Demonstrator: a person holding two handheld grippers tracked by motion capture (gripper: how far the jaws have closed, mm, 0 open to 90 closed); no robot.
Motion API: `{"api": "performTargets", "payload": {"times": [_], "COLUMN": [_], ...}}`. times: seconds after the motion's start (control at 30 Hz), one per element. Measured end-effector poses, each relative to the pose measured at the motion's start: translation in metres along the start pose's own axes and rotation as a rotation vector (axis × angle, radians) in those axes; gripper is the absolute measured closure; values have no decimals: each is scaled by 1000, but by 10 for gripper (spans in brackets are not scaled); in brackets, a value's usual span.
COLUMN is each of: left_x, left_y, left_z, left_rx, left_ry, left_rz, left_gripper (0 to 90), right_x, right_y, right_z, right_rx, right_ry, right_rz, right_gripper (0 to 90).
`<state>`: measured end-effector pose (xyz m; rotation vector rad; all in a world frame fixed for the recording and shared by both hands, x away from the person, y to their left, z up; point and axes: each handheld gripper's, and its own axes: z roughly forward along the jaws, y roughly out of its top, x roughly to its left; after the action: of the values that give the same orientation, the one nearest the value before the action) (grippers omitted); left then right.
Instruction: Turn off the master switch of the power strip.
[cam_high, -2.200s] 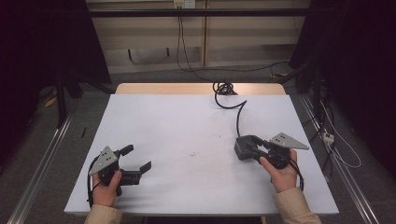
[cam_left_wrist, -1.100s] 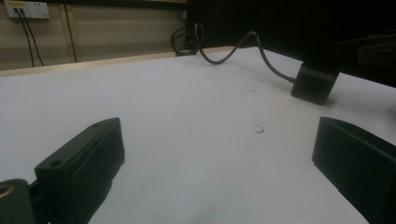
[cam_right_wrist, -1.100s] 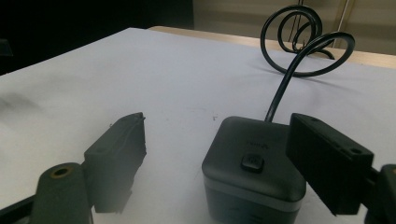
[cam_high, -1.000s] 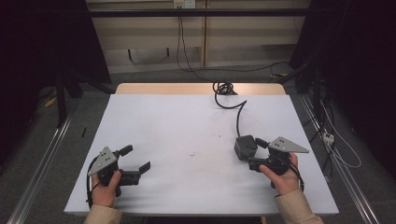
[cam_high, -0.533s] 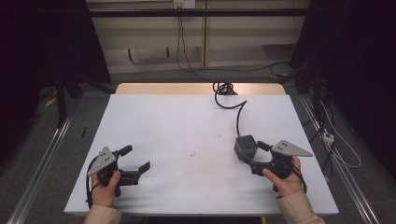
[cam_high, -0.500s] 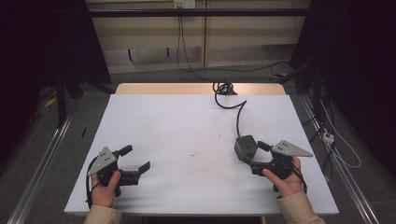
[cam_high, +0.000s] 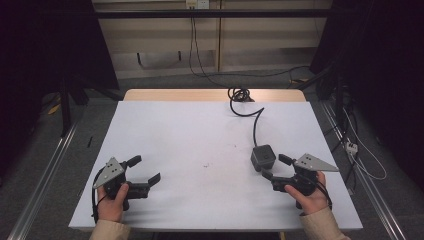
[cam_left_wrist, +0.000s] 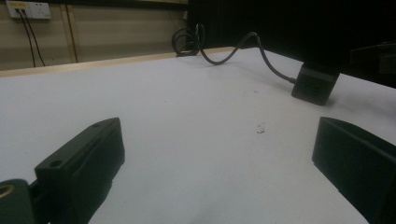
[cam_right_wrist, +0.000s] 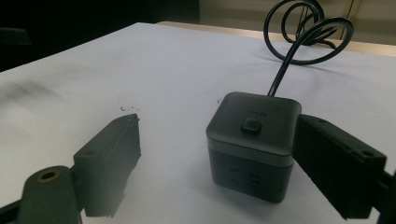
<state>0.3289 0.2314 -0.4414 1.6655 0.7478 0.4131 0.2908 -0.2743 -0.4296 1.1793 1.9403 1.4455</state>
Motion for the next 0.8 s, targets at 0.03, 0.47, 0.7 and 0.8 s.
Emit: {"api": "performTargets", "payload": {"times": [0.03, 0.47, 0.7, 0.8], "left_x": [0, 0, 0, 0], "left_y": [0, 0, 0, 0], "left_z": [0, 0, 0, 0], "left_rx": [-3, -3, -3, -4], "left_ry": [0, 1, 1, 2], "left_rz": [-2, 0, -1, -1], "left_gripper": [21, 21, 21, 21], "right_x": [0, -3, -6, -7], "right_y": [0, -7, -9, -11], "right_z": [-1, -8, -12, -13], "right_rx": [0, 3, 7, 9], "right_ry": [-1, -3, -7, -8], "right_rz": [-1, 4, 3, 0], "right_gripper": [151, 149, 149, 149]}}
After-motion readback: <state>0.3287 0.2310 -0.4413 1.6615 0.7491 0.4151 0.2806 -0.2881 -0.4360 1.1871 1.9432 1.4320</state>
